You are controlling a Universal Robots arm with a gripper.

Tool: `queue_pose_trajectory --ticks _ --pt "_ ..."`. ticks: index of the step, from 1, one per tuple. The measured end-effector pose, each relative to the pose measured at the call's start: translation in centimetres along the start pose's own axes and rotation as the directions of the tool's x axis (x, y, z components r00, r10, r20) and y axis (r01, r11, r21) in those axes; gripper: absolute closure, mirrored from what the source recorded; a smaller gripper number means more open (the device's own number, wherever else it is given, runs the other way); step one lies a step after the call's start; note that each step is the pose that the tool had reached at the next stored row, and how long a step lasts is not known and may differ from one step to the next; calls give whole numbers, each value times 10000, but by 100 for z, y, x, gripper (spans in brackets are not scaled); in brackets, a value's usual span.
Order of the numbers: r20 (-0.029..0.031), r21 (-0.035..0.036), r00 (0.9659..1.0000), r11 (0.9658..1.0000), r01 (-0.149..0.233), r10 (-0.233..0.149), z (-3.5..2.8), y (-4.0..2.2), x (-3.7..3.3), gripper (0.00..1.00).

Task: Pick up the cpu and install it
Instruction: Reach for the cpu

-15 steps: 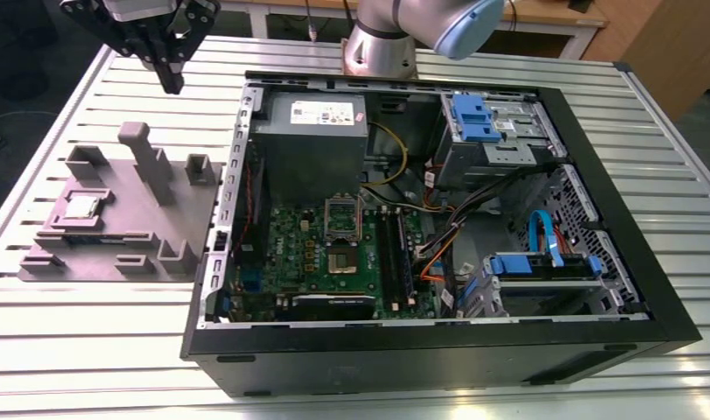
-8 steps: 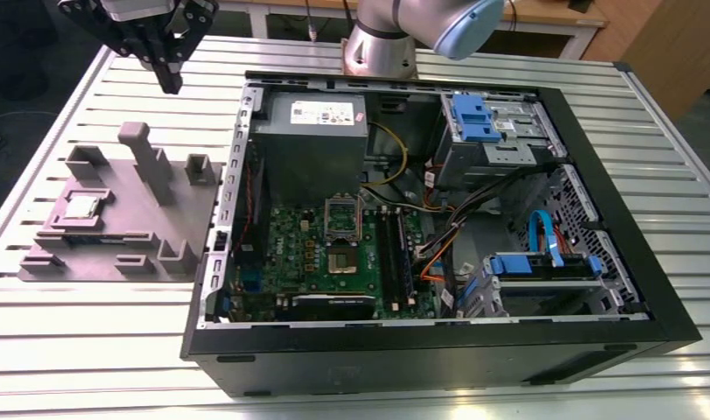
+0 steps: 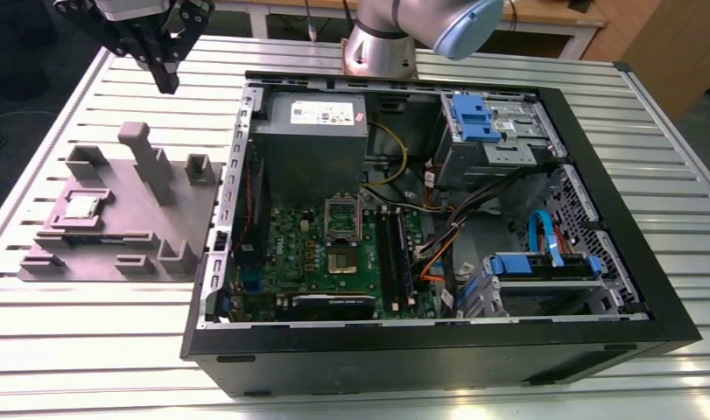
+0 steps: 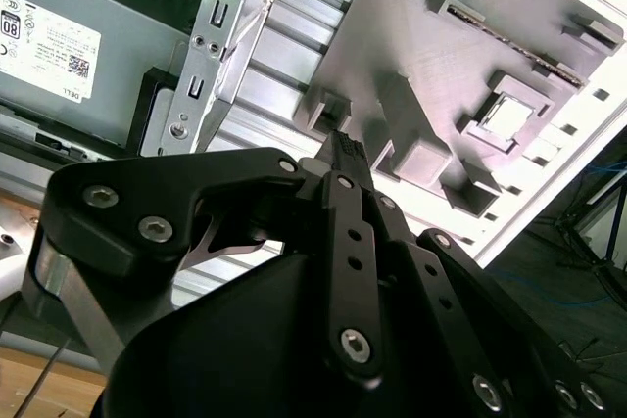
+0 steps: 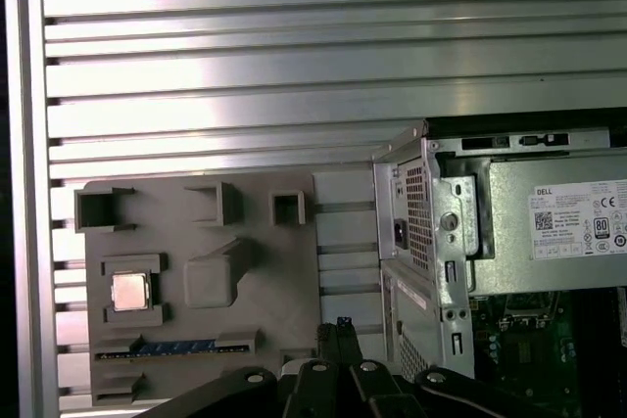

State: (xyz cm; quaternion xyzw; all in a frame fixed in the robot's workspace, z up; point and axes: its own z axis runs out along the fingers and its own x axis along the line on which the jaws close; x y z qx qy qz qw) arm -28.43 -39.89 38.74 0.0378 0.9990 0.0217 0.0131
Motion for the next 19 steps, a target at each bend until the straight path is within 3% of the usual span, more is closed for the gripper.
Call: queue_pose_trajectory --ticks 19 --pt "0 0 10000 10000 -1 1 -3 -6 86 89"
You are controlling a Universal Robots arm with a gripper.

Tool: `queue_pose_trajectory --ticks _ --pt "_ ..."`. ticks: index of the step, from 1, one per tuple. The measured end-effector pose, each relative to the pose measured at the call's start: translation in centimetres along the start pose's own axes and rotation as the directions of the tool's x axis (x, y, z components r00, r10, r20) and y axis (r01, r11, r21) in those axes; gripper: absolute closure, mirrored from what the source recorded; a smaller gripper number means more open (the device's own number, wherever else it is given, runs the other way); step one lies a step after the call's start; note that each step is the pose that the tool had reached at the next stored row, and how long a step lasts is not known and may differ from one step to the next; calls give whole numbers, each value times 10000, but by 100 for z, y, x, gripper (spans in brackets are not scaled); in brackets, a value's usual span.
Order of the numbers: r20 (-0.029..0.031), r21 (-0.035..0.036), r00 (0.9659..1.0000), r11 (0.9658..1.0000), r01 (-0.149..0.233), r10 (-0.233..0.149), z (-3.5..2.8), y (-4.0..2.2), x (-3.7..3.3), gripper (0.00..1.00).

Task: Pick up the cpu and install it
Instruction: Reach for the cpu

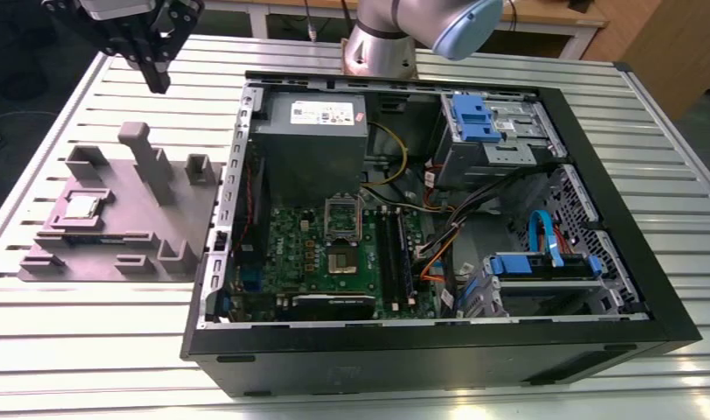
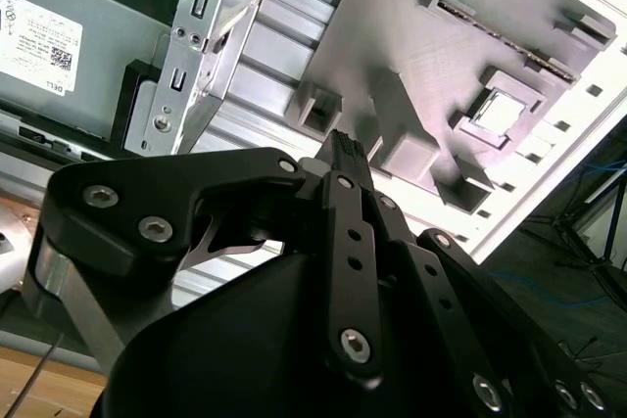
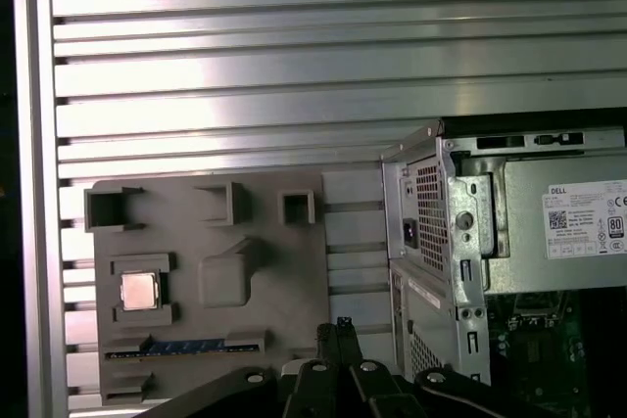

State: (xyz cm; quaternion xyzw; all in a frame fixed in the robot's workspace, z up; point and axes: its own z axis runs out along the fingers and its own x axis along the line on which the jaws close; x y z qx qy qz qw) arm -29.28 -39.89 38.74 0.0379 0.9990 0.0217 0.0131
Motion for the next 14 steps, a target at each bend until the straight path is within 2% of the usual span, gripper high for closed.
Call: queue_pose_trajectory --ticks 14 --pt "0 0 10000 10000 1 -1 -2 -5 70 89"
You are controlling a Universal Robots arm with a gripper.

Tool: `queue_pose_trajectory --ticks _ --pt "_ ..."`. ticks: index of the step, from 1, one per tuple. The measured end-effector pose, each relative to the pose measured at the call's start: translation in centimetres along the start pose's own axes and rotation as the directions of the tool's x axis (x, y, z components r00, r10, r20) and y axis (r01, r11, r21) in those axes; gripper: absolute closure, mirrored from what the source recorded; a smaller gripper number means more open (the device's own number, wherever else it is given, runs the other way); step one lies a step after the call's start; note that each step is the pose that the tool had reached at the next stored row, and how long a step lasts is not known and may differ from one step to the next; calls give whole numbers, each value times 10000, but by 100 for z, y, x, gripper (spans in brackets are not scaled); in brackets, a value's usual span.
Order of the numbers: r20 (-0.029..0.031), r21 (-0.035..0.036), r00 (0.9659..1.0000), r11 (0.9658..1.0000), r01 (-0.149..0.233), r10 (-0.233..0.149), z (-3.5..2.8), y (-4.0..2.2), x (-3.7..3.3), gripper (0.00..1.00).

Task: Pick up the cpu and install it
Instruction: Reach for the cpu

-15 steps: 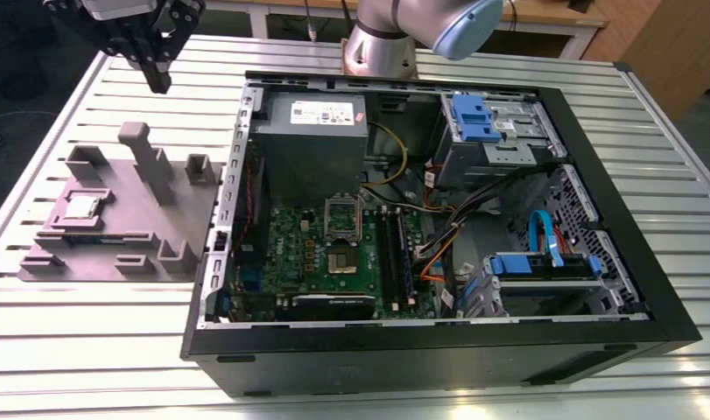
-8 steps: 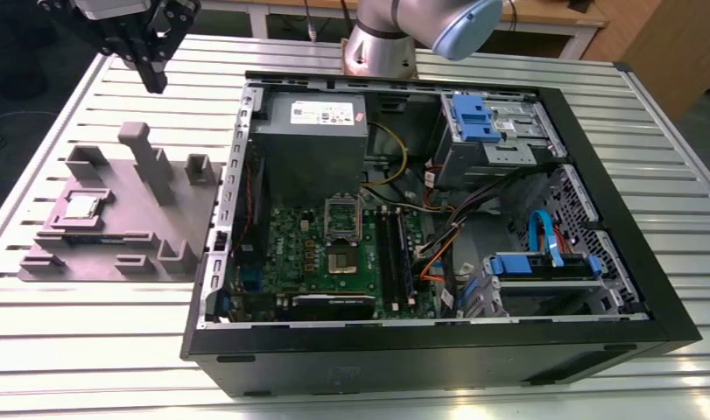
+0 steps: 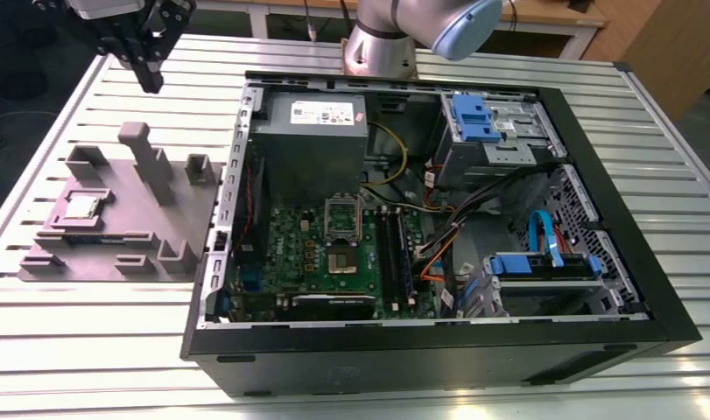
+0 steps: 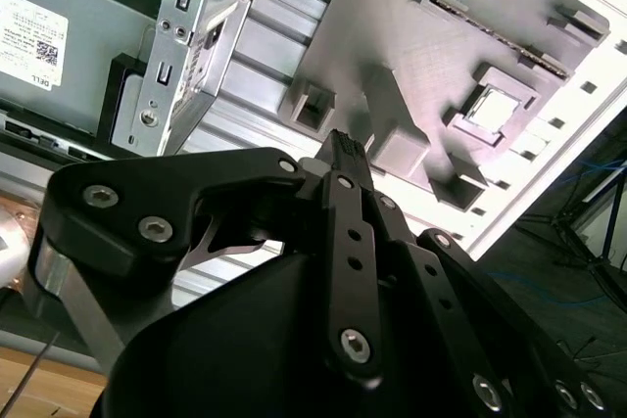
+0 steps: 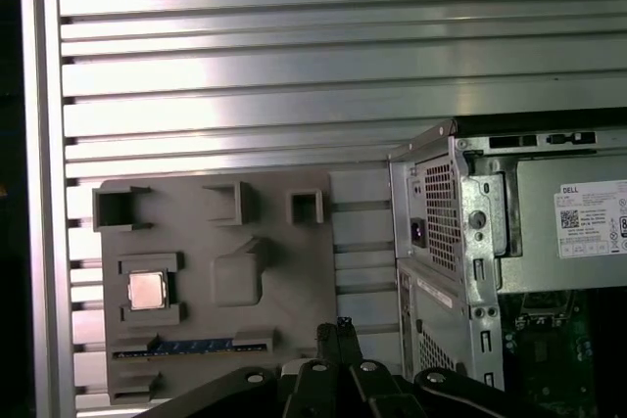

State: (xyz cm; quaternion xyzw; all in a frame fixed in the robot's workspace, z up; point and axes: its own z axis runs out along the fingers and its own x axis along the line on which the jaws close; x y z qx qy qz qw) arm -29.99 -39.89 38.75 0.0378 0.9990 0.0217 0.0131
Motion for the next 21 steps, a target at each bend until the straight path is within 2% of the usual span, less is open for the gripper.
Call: queue_pose_trajectory --ticks 21 --pt "0 0 10000 10000 -1 1 -2 -5 67 89"
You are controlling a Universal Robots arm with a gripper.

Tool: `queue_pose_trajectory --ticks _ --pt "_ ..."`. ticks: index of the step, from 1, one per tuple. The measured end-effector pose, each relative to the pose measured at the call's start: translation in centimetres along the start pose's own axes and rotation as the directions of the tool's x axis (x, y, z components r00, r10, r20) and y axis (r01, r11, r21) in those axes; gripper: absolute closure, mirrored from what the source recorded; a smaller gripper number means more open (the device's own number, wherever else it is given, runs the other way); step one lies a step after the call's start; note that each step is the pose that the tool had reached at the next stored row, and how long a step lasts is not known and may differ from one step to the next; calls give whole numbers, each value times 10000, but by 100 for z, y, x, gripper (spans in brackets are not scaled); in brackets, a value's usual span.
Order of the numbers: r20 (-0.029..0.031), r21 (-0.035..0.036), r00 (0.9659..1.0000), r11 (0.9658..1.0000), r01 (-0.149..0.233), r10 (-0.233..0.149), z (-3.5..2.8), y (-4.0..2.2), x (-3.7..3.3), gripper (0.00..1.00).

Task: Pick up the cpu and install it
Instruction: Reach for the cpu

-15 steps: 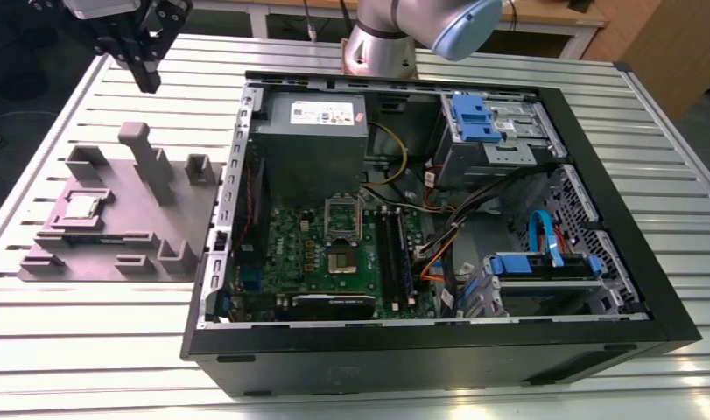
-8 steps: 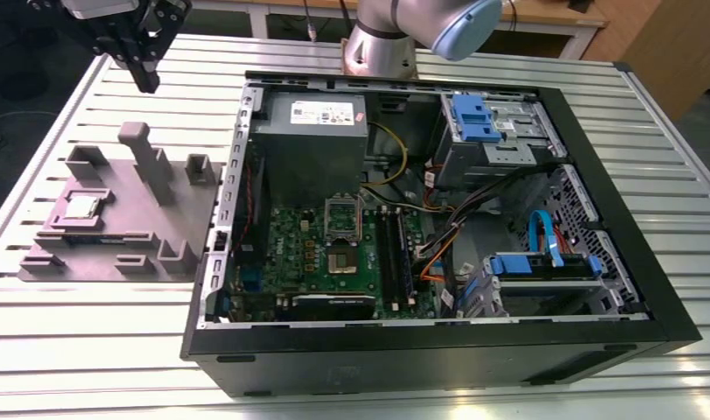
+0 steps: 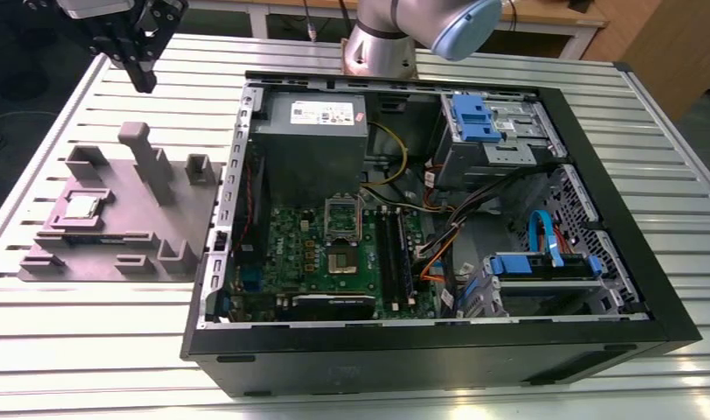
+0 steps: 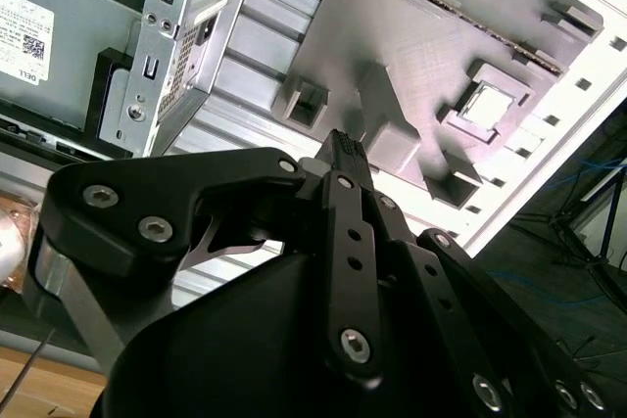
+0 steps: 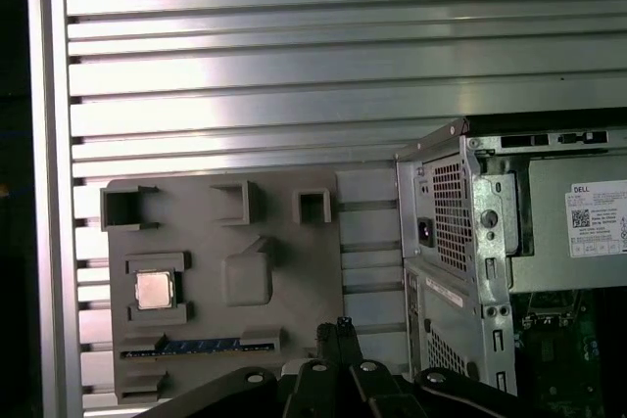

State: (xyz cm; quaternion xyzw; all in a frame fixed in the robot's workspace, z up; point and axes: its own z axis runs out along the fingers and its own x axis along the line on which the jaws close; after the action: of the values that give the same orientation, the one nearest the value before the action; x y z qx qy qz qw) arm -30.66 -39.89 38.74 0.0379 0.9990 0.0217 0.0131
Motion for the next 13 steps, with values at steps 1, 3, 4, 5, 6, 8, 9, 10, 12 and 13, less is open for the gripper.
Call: queue_pose_trajectory --ticks 1,3,4,5,6,8,9,10,12,13 --pt "0 1 10000 10000 -1 1 0 0 5 89" --pt "0 1 10000 10000 1 -1 -1 -1 12 89" --pt "0 1 10000 10000 1 -1 -1 -1 14 89" --pt "0 1 10000 10000 0 0 -1 -1 17 89" --pt "0 0 10000 10000 0 0 -1 -2 22 89" --pt "0 0 10000 10000 0 0 -1 -2 26 89" --pt "0 1 10000 10000 0 0 -1 -2 29 89" --pt "0 0 10000 10000 0 0 -1 -3 38 89" --pt "0 0 10000 10000 0 0 -1 -3 41 89" --pt "0 1 10000 10000 0 0 -1 -3 43 89"
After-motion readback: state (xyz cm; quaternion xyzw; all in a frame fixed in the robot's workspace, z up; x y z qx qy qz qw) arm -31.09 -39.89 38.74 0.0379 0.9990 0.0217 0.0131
